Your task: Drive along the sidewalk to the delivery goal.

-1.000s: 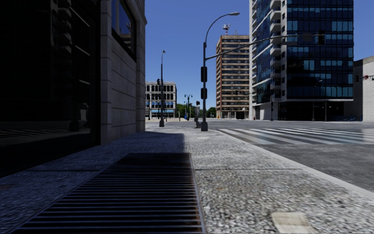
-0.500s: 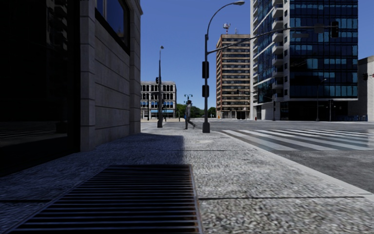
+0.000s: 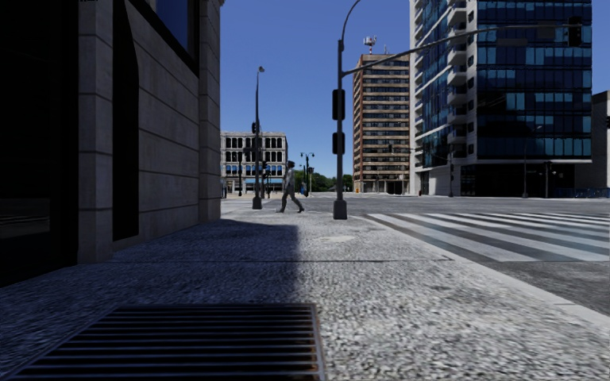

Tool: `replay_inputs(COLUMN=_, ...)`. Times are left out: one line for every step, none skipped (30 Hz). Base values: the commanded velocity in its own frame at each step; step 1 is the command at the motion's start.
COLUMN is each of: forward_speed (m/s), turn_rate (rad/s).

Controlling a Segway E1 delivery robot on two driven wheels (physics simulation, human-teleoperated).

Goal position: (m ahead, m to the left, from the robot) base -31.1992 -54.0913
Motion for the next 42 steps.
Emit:
replay_inputs(forward_speed=2.0, turn_rate=0.0)
replay_inputs(forward_speed=2.0, turn_rate=0.0)
replay_inputs(forward_speed=2.0, turn_rate=0.0)
replay_inputs(forward_speed=2.0, turn_rate=0.0)
replay_inputs(forward_speed=2.0, turn_rate=0.0)
replay_inputs(forward_speed=2.0, turn_rate=0.0)
replay_inputs(forward_speed=2.0, turn_rate=0.0)
replay_inputs(forward_speed=2.0, turn_rate=0.0)
replay_inputs(forward_speed=2.0, turn_rate=0.0)
replay_inputs(forward_speed=2.0, turn_rate=0.0)
replay_inputs(forward_speed=2.0, turn_rate=0.0)
replay_inputs(forward_speed=2.0, turn_rate=0.0)
replay_inputs(forward_speed=2.0, turn_rate=0.0)
replay_inputs(forward_speed=2.0, turn_rate=0.0)
replay_inputs(forward_speed=2.0, turn_rate=-0.01)
replay_inputs(forward_speed=2.0, turn_rate=-0.01)
replay_inputs(forward_speed=2.0, turn_rate=-0.08)
replay_inputs(forward_speed=2.0, turn_rate=-0.14)
replay_inputs(forward_speed=2.0, turn_rate=-0.27)
replay_inputs(forward_speed=2.0, turn_rate=-0.27)
replay_inputs(forward_speed=2.0, turn_rate=-0.39)
replay_inputs(forward_speed=2.0, turn_rate=-0.46)
replay_inputs(forward_speed=2.0, turn_rate=-0.49)
replay_inputs(forward_speed=2.0, turn_rate=-0.49)
replay_inputs(forward_speed=2.0, turn_rate=-0.52)
replay_inputs(forward_speed=2.0, turn_rate=-0.57)
replay_inputs(forward_speed=2.0, turn_rate=-0.63)
replay_inputs(forward_speed=2.0, turn_rate=-0.63)
replay_inputs(forward_speed=2.0, turn_rate=-0.64)
replay_inputs(forward_speed=2.0, turn_rate=-0.64)
replay_inputs(forward_speed=2.0, turn_rate=-0.64)
replay_inputs(forward_speed=2.0, turn_rate=-0.64)
replay_inputs(forward_speed=2.0, turn_rate=-0.64)
replay_inputs(forward_speed=2.0, turn_rate=-0.64)
replay_inputs(forward_speed=2.0, turn_rate=-0.64)
replay_inputs(forward_speed=2.0, turn_rate=-0.64)
replay_inputs(forward_speed=2.0, turn_rate=-0.64)
replay_inputs(forward_speed=2.0, turn_rate=-0.64)
replay_inputs(forward_speed=2.0, turn_rate=-0.64)
replay_inputs(forward_speed=2.0, turn_rate=-0.64)
replay_inputs(forward_speed=2.0, turn_rate=-0.64)
replay_inputs(forward_speed=2.0, turn_rate=-0.64)
